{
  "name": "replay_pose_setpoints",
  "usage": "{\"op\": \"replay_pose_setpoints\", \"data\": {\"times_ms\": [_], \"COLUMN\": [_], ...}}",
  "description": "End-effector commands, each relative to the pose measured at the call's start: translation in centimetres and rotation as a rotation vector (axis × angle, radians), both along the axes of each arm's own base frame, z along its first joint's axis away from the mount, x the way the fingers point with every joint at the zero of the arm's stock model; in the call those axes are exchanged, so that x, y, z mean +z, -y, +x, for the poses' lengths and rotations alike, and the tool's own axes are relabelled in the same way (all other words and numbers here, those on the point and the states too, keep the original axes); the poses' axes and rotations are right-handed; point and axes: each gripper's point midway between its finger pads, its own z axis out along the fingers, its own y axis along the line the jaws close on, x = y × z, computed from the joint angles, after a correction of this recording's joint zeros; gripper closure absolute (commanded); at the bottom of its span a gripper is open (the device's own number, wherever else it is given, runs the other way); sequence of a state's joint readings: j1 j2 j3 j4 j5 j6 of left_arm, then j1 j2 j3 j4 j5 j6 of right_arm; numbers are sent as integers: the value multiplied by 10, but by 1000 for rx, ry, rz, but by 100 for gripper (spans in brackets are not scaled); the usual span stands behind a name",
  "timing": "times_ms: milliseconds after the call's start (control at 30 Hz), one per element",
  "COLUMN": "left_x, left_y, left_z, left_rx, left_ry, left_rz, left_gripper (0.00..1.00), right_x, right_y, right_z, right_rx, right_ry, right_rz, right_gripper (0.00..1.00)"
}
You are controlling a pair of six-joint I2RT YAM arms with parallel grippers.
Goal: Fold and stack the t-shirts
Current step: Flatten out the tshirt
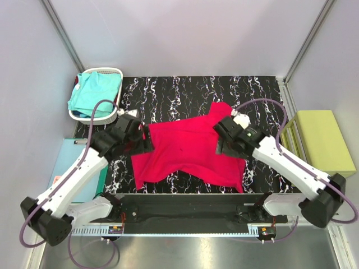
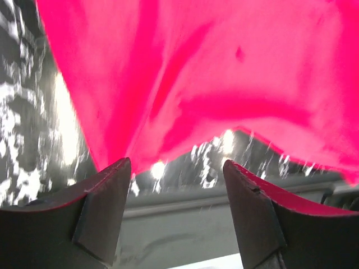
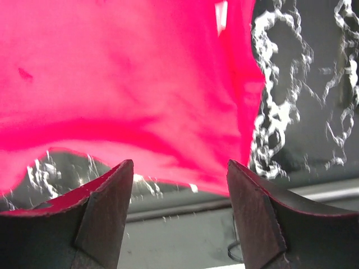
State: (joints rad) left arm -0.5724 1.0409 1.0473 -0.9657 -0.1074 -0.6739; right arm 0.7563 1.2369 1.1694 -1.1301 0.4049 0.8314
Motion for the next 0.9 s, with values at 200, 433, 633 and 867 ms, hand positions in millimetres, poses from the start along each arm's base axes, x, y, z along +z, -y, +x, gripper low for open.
{"op": "replay_pose_setpoints", "data": {"times_ms": [200, 433, 633, 867], "left_x": [-10, -24, -53, -86], "left_y": [-3, -11, -10, -19], "left_z": [133, 193, 222, 234], "left_rx": [72, 83, 78, 86], "left_ry": [63, 45, -12, -59], "left_rz": [-28, -44, -46, -27], "left_gripper": [33, 36, 38, 40], "right_x": [-3, -21, -48, -85], "right_y": [19, 20, 11, 9], "right_z": [134, 206, 251, 284], "right_rx": [-41, -67, -88, -73], "right_ry": [70, 49, 38, 18], "right_rz": [12, -20, 0, -56], "right_gripper": [29, 29, 29, 29]}}
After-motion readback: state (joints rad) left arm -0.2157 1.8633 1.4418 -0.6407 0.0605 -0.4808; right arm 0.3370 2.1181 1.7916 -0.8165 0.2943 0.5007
